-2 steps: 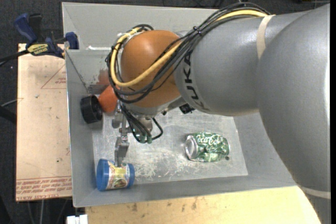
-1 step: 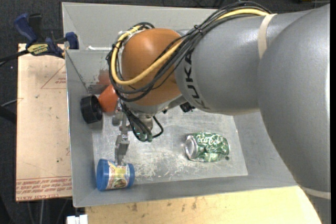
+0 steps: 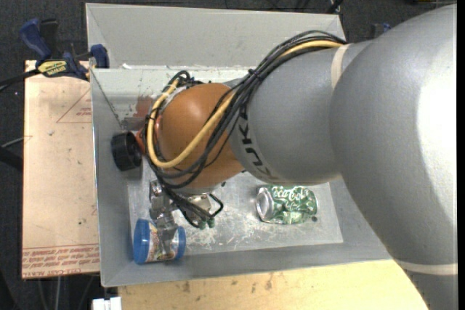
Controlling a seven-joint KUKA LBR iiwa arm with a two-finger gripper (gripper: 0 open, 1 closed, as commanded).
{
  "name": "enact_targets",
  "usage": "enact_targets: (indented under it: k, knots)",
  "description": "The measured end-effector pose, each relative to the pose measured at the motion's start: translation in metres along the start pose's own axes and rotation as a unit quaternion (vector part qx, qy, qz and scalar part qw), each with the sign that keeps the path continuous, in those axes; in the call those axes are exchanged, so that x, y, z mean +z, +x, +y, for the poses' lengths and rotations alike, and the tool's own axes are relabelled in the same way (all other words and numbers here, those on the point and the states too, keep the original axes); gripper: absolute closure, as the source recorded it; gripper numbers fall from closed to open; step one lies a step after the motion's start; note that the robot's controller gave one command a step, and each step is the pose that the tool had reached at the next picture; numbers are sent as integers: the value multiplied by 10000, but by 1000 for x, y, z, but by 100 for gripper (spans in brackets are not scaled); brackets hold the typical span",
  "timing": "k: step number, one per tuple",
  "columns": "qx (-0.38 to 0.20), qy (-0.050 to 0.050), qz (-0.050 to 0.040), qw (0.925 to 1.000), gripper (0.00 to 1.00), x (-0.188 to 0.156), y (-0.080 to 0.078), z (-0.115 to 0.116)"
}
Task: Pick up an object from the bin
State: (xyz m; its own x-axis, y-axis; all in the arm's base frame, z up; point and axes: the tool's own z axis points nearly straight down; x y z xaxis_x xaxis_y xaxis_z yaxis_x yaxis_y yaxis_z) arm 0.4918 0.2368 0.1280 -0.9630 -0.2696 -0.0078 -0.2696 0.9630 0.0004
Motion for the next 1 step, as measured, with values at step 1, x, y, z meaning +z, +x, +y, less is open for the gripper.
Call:
enact_targets:
  k: [1]
  knots:
    - [0, -1, -2, 10000, 100, 0, 0, 0]
